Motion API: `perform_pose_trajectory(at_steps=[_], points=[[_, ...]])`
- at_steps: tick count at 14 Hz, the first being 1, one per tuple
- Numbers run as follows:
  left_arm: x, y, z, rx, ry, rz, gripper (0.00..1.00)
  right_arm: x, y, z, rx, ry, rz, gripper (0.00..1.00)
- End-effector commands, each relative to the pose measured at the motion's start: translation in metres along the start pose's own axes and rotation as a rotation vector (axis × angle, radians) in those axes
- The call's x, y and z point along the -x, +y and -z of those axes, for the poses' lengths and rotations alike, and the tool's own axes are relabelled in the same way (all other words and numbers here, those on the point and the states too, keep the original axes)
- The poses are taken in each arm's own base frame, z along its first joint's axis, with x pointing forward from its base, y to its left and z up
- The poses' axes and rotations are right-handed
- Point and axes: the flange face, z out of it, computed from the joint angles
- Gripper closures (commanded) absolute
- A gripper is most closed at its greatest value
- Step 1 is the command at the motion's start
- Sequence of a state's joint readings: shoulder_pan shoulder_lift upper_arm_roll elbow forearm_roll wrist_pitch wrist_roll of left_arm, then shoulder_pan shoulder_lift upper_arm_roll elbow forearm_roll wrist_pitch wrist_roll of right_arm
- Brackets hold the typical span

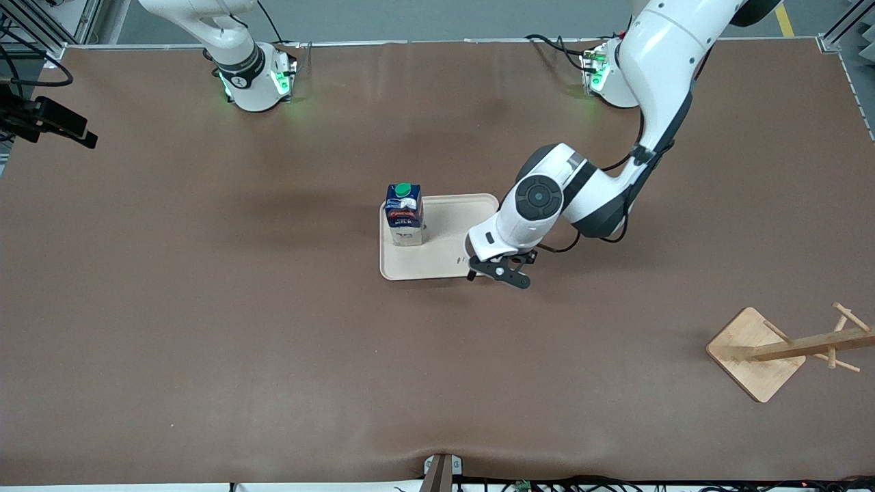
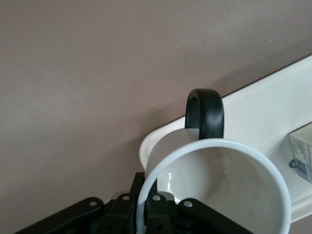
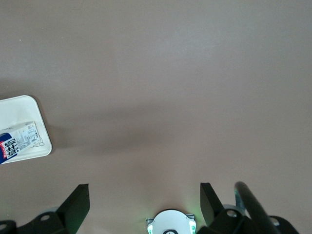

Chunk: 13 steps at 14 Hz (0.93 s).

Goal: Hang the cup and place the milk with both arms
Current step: 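Close the left gripper on the white mug's rim and lift it, then carry the mug with the left gripper to the wooden stand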

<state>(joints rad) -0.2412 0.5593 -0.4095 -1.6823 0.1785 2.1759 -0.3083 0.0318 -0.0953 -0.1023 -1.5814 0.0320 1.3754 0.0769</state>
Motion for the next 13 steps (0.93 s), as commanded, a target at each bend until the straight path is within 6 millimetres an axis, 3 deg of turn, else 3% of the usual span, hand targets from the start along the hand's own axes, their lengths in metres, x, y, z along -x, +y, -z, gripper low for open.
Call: perform_pose_trajectory(at_steps=[1,4,8,11,13], points=[[0.011,-0.042,0.077,-0.055,0.024,0.066,1.0,0.008,0.003,0.006,-0.002,0.014,0.001,0.0],[0.027,-0.094,0.147,-0.06,-0.004,0.17,1.0,0.007,0.003,0.006,-0.002,0.014,-0.002,0.0],[0.065,-0.193,0.217,-0.113,-0.019,0.264,1.0,-0.004,0.002,0.004,0.002,0.01,-0.009,0.0],[0.094,-0.283,0.248,-0.126,0.001,0.257,1.0,-0.004,0.003,0.004,0.003,0.01,-0.01,0.0],[0.11,-0.335,0.253,-0.127,0.007,0.242,1.0,-0.005,0.003,0.004,0.003,0.009,-0.01,0.0]])
